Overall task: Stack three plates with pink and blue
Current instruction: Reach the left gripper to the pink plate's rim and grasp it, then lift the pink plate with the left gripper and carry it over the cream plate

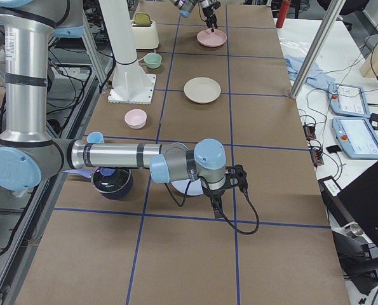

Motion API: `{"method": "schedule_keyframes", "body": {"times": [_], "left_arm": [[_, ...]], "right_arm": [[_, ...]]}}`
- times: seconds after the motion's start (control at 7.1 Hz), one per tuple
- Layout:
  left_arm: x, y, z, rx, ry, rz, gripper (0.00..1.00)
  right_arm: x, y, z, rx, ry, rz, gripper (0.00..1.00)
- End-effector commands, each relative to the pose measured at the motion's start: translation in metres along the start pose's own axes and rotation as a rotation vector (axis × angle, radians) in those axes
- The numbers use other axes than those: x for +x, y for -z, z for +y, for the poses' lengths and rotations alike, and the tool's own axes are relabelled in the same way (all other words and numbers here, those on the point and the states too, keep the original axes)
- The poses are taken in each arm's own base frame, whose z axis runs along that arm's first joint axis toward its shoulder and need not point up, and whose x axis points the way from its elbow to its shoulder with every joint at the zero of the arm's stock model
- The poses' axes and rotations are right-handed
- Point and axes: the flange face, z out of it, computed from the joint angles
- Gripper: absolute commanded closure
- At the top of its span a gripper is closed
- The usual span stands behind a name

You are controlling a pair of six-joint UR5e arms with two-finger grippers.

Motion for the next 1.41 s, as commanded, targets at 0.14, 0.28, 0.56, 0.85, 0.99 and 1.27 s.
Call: {"method": "schedule_keyframes", "body": {"times": [0.14,0.28,0.56,0.85,0.99,1.27], "left_arm": [[0.005,0.001,0.001,0.018,0.015,0.018,1.0],[0.01,0.002,-0.002,0.016,0.013,0.032,1.0],[0.031,0.001,-0.022,0.006,-0.001,0.087,1.0],[0.076,0.009,-0.071,-0.022,0.008,0.118,1.0],[0.113,0.019,-0.107,-0.033,0.033,0.107,1.0],[0.195,0.037,-0.176,-0.014,0.204,0.144,1.0]], "right_arm": [[0.0,0.0,0.0,0.0,0.0,-0.001,0.0],[0.0,0.0,0.0,0.0,0.0,-0.001,0.0],[0.0,0.0,0.0,0.0,0.0,-0.001,0.0],[0.0,0.0,0.001,-0.001,-0.002,-0.003,0.0],[-0.001,0.0,0.0,0.0,-0.001,-0.003,0.0],[0.0,0.0,0.001,-0.001,-0.002,-0.003,0.0]]}}
